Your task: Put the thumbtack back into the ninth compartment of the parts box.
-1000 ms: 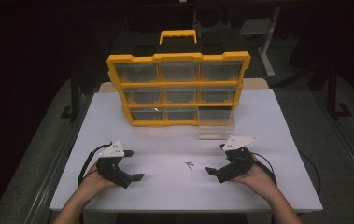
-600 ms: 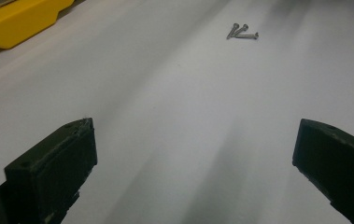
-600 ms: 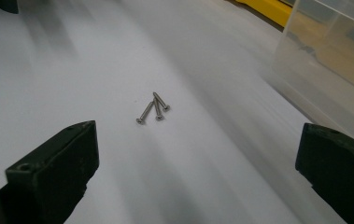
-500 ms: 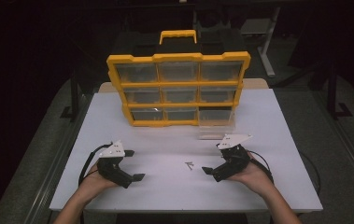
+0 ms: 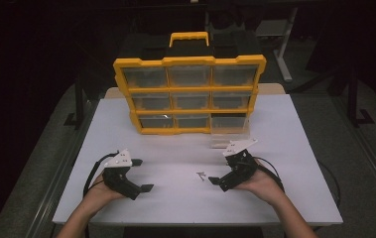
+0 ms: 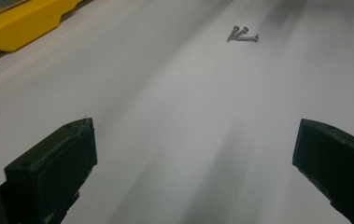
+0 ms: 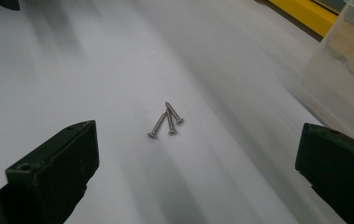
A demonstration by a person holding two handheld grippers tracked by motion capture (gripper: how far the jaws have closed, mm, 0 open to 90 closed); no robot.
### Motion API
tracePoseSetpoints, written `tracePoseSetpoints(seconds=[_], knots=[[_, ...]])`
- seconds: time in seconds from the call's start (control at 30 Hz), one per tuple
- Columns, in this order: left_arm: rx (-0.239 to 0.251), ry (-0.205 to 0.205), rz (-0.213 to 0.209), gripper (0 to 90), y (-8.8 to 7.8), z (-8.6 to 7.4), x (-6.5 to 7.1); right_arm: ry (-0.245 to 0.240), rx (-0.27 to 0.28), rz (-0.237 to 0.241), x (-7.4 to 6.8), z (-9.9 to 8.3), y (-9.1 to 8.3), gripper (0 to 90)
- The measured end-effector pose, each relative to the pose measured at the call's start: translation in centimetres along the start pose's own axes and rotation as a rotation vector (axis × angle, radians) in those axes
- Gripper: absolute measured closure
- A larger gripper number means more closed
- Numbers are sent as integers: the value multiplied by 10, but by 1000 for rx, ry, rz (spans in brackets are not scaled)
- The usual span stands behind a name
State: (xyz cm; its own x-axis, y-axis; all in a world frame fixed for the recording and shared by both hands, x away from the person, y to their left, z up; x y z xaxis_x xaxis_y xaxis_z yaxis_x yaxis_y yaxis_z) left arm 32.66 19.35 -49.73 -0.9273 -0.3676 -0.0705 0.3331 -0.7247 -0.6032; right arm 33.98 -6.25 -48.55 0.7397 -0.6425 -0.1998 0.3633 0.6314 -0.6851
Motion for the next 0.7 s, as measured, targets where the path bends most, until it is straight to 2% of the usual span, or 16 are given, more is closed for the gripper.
tracePoseSetpoints(seconds=[0.4,0.7], knots=[[3,-1,-3,0,0,0,0,-16,-6,10,-5,10,9,14],[5,-2,-2,0,-1,0,0,-25,-31,8,-7,15,17,16]])
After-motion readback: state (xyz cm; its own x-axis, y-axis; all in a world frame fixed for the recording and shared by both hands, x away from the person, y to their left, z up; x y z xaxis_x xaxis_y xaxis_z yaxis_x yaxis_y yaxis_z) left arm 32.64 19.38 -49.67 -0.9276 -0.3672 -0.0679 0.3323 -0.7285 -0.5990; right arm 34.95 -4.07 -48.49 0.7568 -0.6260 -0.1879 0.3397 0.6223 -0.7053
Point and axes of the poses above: each handheld gripper's, and its own axes: y roughly forward along the jaws, z roughly out of its top, x roughly to its right, the point moved 9 cm from there along y, roughly forward along the jaws, and after that the axes turned 11 degrees about y, right-handed, at the moved point
